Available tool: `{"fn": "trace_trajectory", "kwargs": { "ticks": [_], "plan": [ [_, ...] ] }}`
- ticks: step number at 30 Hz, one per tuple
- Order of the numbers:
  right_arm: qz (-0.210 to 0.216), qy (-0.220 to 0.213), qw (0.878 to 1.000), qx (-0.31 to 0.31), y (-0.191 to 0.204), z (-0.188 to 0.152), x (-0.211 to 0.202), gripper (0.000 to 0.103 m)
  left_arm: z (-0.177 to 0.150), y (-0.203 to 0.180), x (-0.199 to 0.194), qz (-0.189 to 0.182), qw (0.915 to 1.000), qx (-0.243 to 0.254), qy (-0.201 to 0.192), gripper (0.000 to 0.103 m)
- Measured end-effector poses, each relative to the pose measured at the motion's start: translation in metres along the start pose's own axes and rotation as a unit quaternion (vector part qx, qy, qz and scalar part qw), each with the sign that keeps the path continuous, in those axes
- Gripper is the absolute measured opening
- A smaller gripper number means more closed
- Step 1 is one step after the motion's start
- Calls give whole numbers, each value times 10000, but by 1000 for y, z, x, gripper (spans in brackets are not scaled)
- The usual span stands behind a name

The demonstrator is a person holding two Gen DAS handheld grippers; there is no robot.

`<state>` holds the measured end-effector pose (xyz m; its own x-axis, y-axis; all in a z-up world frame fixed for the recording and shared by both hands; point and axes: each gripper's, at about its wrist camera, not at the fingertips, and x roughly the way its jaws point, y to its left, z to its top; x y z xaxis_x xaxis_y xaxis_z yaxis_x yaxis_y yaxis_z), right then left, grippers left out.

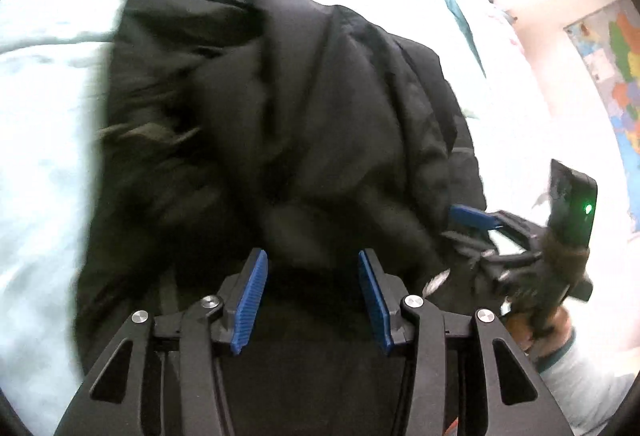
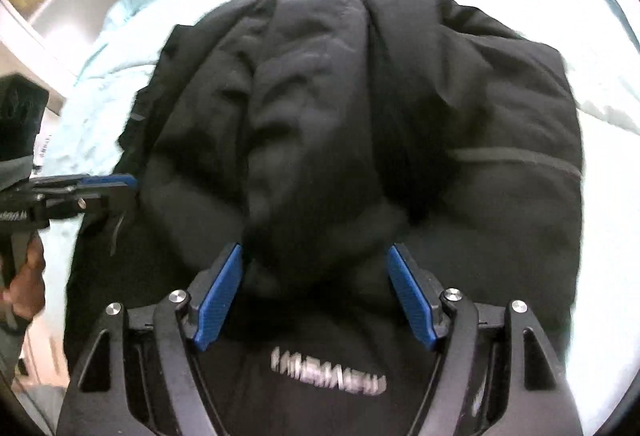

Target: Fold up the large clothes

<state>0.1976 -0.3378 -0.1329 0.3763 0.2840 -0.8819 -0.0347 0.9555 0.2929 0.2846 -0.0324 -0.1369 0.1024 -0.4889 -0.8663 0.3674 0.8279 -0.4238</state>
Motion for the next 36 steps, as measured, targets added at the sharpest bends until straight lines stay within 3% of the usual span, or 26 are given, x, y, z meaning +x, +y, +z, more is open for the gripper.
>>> {"fn": "trace_trajectory", "kwargs": {
  "ticks": [5,9,11,15,20,23,26,27,29,32,36],
  "plan": [
    [-333,124,9991,244,-22,-53,-32,75,-63,63,-69,143,9982,-572,-146,49],
    [-539,188,9967,580,-46,-91,-55,75,-117,110,-105,297,9918,-1231,-177,49],
    [-551,225,9949,813,-67,-109,-65,75,-137,121,-106,197,9880,-1524,-142,49],
    [-490,389,9905,1227,-87,-137,-70,75,-185,144,-105,-429,9762,-2128,-9,49],
    [-426,572,9849,1580,-98,-162,-71,75,-228,153,-90,-563,9668,-2491,124,49],
    [-455,627,9835,1632,-101,-175,-73,75,-236,147,-80,-490,9673,-2485,154,49],
    [-470,691,9833,1617,-98,-183,-75,75,-234,137,-76,-767,9677,-2403,42,49],
    [-489,706,9830,1620,-96,-184,-74,75,-232,133,-76,-954,9667,-2375,-13,49],
    [-518,700,9831,1609,-95,-189,-78,75,-226,119,-85,-1667,9612,-2185,-221,49],
    [-596,566,9832,1630,-99,-199,-92,75,-219,102,-89,-2156,9567,-1929,-310,50],
    [-558,517,9788,1903,-116,-220,-107,75,-221,103,-61,-2067,9553,-2115,42,50]
  ]
}}
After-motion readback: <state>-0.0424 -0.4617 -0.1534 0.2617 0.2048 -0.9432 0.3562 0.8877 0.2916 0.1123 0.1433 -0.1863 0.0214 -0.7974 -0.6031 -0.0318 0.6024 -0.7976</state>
